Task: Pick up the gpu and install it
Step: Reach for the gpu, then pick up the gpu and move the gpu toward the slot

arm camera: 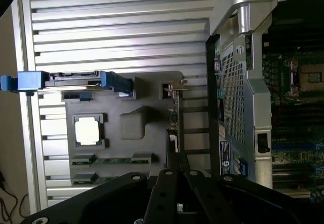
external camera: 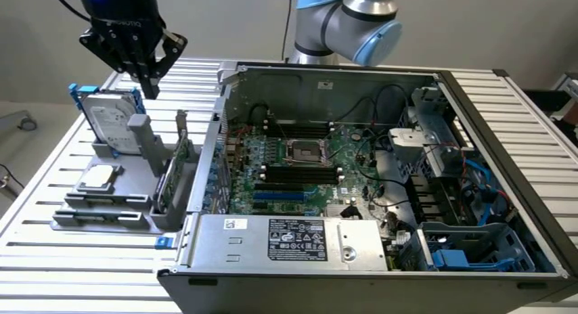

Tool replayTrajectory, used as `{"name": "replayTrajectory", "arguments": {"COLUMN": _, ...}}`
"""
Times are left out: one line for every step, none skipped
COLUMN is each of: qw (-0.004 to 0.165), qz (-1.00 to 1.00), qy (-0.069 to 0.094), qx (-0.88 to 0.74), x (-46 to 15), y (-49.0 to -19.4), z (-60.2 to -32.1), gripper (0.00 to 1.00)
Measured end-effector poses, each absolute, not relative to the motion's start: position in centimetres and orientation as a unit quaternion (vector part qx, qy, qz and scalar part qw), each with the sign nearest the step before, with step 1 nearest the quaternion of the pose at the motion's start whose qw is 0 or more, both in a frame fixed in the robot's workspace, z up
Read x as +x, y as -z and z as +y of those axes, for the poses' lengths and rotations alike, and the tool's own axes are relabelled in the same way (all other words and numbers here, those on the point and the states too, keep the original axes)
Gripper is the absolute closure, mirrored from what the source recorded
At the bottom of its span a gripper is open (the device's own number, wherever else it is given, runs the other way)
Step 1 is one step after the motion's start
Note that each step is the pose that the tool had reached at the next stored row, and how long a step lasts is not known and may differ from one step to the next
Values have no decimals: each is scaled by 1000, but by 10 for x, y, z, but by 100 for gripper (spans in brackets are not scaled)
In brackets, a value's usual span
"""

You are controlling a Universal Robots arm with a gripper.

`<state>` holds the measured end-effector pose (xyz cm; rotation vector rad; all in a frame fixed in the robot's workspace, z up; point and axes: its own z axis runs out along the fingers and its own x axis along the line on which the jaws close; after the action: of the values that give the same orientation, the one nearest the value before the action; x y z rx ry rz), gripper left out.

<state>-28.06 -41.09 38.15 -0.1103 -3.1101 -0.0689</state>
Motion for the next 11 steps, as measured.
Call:
{"name": "replayTrajectory", "arguments": {"qw": 14, "qz": -999, "qy": 22, "qx": -35, "x": -281, "y": -382, "z": -411, "gripper": 89}}
{"name": "replayTrajectory", "arguments": {"qw": 14, "qz": -999, "qy": 22, "qx": -35, "x": -281, "y": -382, "z": -411, "gripper": 89}}
{"name": "replayTrajectory", "arguments": {"qw": 14, "qz": -999, "qy": 22, "qx": -35, "x": -281, "y": -382, "z": -411, "gripper": 89}}
{"name": "replayTrajectory", "arguments": {"qw": 14, "qz": -999, "qy": 22, "qx": -35, "x": -281, "y": -382, "z": -411, "gripper": 89}}
{"name": "replayTrajectory", "arguments": {"qw": 14, "qz": -999, "qy": 22, "qx": -35, "x": -281, "y": -382, "z": -411, "gripper": 89}}
{"name": "replayTrajectory", "arguments": {"qw": 14, "qz": -999, "qy": 22, "qx": -35, "x": -281, "y": -382, "z": -411, "gripper": 89}}
{"name": "replayTrajectory", "arguments": {"qw": 14, "qz": -999, "qy": 22, "qx": -35, "x": -281, "y": -382, "z": -411, "gripper": 89}}
{"name": "replayTrajectory", "arguments": {"qw": 14, "qz": -999, "qy": 22, "qx": -35, "x": -281, "y": -382, "z": -411, "gripper": 89}}
{"name": "replayTrajectory", "arguments": {"qw": 14, "qz": -999, "qy": 22, "qx": -35, "x": -281, "y": -382, "z": -411, "gripper": 89}}
{"name": "replayTrajectory", "arguments": {"qw": 14, "qz": -999, "qy": 22, "qx": -35, "x": -281, "y": -382, "z": -411, "gripper": 89}}
{"name": "replayTrajectory", "arguments": {"qw": 14, "qz": -999, "qy": 22, "qx": -35, "x": -281, "y": -382, "z": -411, "gripper": 88}}
